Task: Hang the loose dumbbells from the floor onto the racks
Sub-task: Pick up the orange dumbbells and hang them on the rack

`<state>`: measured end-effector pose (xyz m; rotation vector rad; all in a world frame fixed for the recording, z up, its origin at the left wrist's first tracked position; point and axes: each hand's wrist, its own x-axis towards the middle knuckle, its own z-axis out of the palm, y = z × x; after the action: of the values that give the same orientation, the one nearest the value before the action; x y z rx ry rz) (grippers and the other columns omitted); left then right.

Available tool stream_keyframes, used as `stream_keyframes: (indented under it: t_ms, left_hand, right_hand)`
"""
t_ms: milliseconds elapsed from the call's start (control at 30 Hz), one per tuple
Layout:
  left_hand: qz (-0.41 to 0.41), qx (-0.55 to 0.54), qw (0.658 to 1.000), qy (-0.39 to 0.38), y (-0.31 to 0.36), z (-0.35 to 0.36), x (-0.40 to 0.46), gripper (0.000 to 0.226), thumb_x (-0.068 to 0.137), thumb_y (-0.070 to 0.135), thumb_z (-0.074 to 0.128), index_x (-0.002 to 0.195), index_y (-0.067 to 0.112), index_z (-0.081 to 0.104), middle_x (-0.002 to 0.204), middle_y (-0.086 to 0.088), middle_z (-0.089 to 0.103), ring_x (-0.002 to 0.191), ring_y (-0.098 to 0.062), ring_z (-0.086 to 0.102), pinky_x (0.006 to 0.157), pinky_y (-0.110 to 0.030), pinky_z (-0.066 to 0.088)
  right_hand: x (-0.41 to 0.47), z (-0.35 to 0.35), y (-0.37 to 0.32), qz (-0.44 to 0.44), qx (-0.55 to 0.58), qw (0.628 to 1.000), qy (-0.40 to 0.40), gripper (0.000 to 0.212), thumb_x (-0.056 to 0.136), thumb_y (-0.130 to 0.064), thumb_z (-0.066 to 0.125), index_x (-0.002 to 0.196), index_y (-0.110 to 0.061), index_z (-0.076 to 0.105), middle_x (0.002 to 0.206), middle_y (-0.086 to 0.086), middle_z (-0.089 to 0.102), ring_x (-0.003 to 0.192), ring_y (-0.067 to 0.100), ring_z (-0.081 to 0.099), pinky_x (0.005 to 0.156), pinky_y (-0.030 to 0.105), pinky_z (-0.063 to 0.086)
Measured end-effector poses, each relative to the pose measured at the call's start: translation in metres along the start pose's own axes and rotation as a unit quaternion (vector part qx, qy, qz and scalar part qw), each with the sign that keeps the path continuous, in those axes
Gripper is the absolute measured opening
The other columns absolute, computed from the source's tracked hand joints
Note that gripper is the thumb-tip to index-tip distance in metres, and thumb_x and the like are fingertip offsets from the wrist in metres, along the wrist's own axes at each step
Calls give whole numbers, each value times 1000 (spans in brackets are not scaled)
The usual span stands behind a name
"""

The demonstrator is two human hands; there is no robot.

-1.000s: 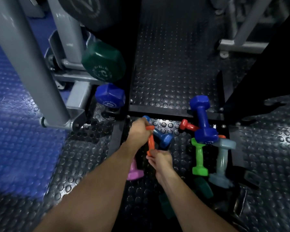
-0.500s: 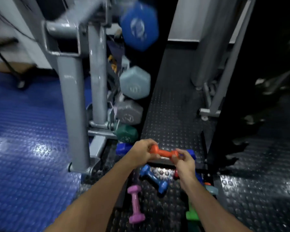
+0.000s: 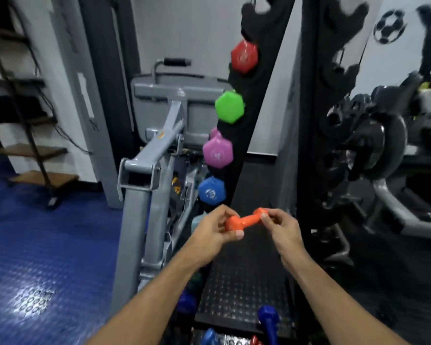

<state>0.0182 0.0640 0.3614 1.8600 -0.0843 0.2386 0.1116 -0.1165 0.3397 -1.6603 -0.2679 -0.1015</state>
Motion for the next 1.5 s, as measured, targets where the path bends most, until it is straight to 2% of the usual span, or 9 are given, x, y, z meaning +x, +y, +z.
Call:
stream_keyframes:
  t_ms: [100, 200, 367, 433, 567, 867, 1033, 1300, 1500]
  left_hand:
    - [37, -20, 999, 11, 59, -10, 6, 32, 81, 14, 79, 105, 14, 59, 113, -22, 68, 95, -17, 63, 86, -33, 54]
    - [63, -38, 997, 31, 110, -19, 11, 28, 86, -1, 77, 101, 14, 58, 95, -12, 65, 85, -15, 59, 74, -18, 50]
    - [118, -65, 985, 104, 192, -45, 3, 28, 79, 9, 83, 98, 14, 63, 96, -23, 71, 85, -22, 65, 76, -32, 55]
    - [134, -67, 979, 135, 225, -56, -4, 29, 84, 4, 81, 104, 7, 62, 106, -27, 71, 91, -31, 71, 85, -44, 58]
    - [173, -39, 963, 202, 285, -76, -9, 30, 83, 14, 82, 106, 14, 62, 103, -6, 76, 96, -22, 75, 87, -38, 60]
    - [221, 82, 914, 329, 349, -93, 60, 37, 82, 24, 86, 107, 13, 61, 96, 4, 64, 84, -9, 62, 79, -26, 52]
    - [218, 121, 910, 332, 358, -95, 106, 38, 84, 19, 84, 111, 8, 59, 102, -1, 61, 80, -5, 58, 62, -7, 48]
    - [199, 179, 921, 285, 364, -92, 162, 37, 82, 22, 85, 106, 17, 57, 105, -3, 66, 97, -25, 67, 88, -44, 57]
    - [189, 175, 939, 229, 361, -79, 177, 37, 84, 16, 83, 112, 14, 59, 109, -3, 67, 102, -20, 66, 90, -35, 56]
  right_hand:
    - [9, -9, -60, -31, 12, 999, -11, 13, 98, -7, 67, 103, -12, 78, 100, 5, 79, 97, 16, 73, 90, 31, 56]
    - [18, -11, -108, -51, 34, 998, -18, 13, 99, -11, 67, 106, -9, 78, 101, 9, 79, 101, 25, 73, 97, 42, 55]
    - [37, -8, -190, -16, 97, 994, -41, 53, 107, -48, 42, 122, -8, 72, 94, 3, 75, 85, 17, 68, 70, 31, 52]
    - [43, -7, -221, -2, 101, 993, -59, 64, 107, -57, 32, 139, -9, 60, 121, 4, 71, 105, 18, 67, 83, 35, 52]
    - [46, -2, -269, -12, 102, 992, -79, 74, 105, -63, 23, 160, -15, 34, 162, 2, 42, 143, 22, 48, 116, 44, 35]
    - [39, -1, -300, -34, 75, 986, -144, 63, 107, -60, 16, 157, -29, 38, 149, -12, 49, 144, 14, 42, 113, 37, 31]
    - [45, -6, -293, -51, 59, 984, -161, 40, 107, -58, 13, 127, -52, 47, 112, -31, 56, 103, -13, 55, 97, 23, 37]
    - [50, -7, -287, -41, 41, 984, -171, 67, 104, -65, 18, 159, -30, 33, 155, -6, 45, 143, 9, 39, 121, 37, 29]
    - [55, -7, -285, -45, 46, 984, -163, 71, 101, -68, 21, 159, -31, 34, 151, -13, 44, 138, 4, 40, 117, 34, 31]
